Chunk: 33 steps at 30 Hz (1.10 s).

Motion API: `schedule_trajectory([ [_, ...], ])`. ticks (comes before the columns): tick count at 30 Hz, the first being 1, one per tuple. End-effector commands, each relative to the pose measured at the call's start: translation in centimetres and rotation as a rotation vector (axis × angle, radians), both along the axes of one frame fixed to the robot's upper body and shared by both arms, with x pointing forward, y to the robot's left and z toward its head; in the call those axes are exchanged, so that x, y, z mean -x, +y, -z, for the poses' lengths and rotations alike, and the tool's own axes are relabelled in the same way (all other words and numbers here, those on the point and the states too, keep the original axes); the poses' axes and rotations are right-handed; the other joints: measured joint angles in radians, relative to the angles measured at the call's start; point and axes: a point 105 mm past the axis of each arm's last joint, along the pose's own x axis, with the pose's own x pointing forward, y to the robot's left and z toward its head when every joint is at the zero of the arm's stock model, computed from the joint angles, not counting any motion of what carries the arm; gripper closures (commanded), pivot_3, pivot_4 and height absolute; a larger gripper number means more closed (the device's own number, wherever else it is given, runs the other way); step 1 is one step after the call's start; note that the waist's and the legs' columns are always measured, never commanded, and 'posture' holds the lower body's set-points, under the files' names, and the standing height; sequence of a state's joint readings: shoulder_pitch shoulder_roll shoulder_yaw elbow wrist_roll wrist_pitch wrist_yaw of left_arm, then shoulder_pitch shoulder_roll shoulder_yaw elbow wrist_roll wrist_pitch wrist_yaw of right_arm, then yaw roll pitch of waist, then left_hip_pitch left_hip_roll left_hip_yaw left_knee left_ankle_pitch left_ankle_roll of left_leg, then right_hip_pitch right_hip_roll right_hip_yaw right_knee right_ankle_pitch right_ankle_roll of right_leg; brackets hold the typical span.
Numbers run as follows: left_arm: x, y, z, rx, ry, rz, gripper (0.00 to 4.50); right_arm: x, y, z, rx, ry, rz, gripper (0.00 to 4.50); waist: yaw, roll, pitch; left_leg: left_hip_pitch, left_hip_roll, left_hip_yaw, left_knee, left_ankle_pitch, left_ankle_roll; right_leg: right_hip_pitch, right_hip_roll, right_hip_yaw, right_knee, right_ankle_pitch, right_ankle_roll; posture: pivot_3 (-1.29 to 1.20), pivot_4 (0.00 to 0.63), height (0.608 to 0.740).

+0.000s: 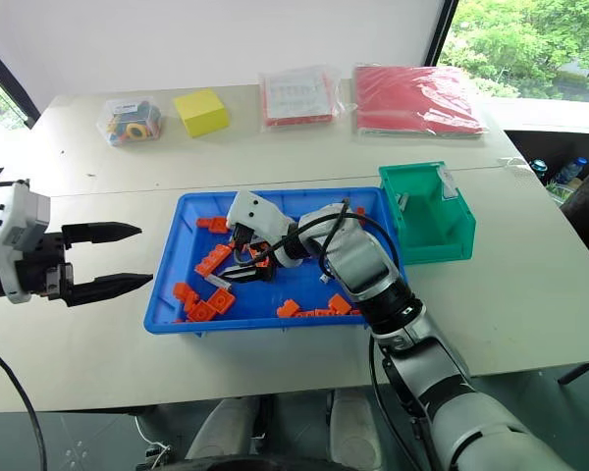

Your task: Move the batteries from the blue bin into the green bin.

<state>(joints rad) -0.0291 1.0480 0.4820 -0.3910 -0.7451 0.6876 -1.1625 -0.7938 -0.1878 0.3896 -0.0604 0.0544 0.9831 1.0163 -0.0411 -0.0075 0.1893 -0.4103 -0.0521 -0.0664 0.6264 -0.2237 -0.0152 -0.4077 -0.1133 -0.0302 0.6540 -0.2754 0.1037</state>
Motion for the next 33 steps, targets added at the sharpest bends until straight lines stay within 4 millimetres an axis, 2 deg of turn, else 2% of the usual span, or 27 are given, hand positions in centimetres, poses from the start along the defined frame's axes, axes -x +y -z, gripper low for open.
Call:
schedule_trajectory([
  [1,-0.2,0.1,-0.8,-0.025,-0.029,0.01,0.0,-0.6,0.9,-1.3,-0.017,-0.104,-0.002,0.73,0.0,0.0,0.0,0.0,0.0,0.0,0.0,0.0,0.0,0.0,0.0,0.0,0.0,0.0,0.0,0.0,0.15,0.736],
  [7,-0.5,0.0,-1.3,-0.011,-0.052,0.003,0.0,-5.0,0.4,-2.8,0.05,-0.526,-0.037,0.73,-0.002,0.0,0.0,0.0,0.0,0.001,0.0,0.0,0.0,0.0,0.0,-0.001,0.0,0.0,0.0,0.0,0.15,0.736],
  [9,-0.5,0.0,-1.3,-0.008,-0.056,-0.002,0.0,-5.5,0.5,-3.0,0.065,-0.638,-0.093,0.73,-0.002,0.0,0.0,0.0,0.0,0.002,0.0,0.0,0.0,0.0,0.0,-0.001,0.0,0.0,0.0,0.0,0.15,0.736],
  [13,-0.3,0.1,-1.3,-0.004,-0.063,-0.016,0.0,-4.9,1.2,-2.4,0.082,-0.774,-0.235,0.73,-0.004,0.0,0.0,0.0,0.0,0.002,-0.001,0.0,0.0,0.0,0.0,-0.001,0.0,0.0,0.0,0.0,0.15,0.736],
  [20,0.0,0.4,-1.4,-0.007,-0.069,-0.04,0.0,-3.3,2.0,-1.5,0.042,-0.793,-0.356,0.73,-0.002,-0.001,0.0,0.0,0.0,0.003,-0.001,0.0,0.0,-0.001,0.001,0.0,0.0,0.0,0.0,0.0,0.15,0.736],
  [26,0.2,0.4,-1.4,-0.011,-0.064,-0.04,0.0,-2.3,2.6,0.3,0.046,-0.79,-0.41,0.73,-0.001,-0.001,0.0,0.0,0.0,0.003,0.0,0.0,0.0,0.0,0.001,0.0,0.0,0.0,0.0,0.0,0.15,0.736],
  [33,0.1,0.5,-1.5,-0.012,-0.065,-0.039,0.0,-2.9,3.4,0.9,0.044,-0.819,-0.383,0.73,-0.003,-0.001,0.0,0.0,0.001,0.003,0.0,0.0,0.0,-0.001,0.001,0.0,0.0,0.0,0.0,0.0,0.15,0.736],
])
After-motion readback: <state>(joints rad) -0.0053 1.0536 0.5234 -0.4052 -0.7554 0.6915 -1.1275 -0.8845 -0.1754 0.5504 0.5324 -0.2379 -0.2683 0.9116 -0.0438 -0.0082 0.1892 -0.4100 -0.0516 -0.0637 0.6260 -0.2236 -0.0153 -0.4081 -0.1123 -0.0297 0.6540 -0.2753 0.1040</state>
